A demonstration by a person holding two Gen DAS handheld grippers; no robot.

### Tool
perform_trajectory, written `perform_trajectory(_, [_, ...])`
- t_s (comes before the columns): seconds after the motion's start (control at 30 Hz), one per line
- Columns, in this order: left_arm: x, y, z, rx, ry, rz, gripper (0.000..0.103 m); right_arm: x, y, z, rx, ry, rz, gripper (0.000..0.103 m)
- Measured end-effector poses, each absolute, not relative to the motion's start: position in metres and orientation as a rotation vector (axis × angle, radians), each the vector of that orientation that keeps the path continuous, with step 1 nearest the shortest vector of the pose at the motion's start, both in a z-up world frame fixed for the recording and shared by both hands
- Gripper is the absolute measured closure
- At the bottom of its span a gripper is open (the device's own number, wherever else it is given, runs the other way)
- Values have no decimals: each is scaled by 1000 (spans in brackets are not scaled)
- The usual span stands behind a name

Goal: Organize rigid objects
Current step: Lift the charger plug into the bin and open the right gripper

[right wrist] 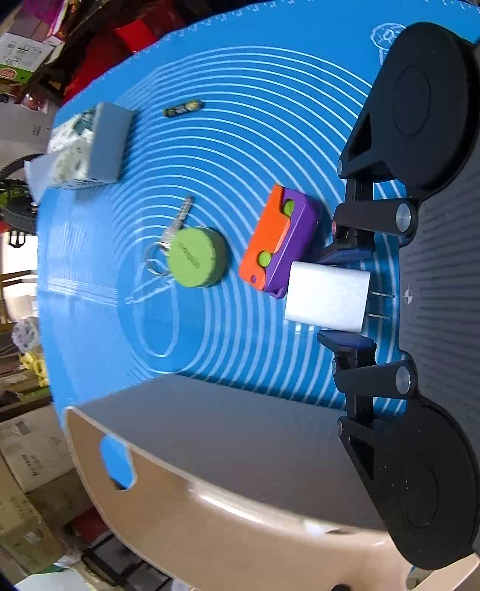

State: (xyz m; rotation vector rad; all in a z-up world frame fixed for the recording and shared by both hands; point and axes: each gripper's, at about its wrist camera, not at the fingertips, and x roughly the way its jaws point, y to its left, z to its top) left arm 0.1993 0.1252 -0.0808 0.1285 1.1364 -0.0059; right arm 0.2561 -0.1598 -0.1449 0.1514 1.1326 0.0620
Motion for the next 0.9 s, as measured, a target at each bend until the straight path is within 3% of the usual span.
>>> perform_trajectory(0.9, [201, 123, -81, 131, 1138, -8, 94, 264, -140, -36, 183, 771, 166, 59])
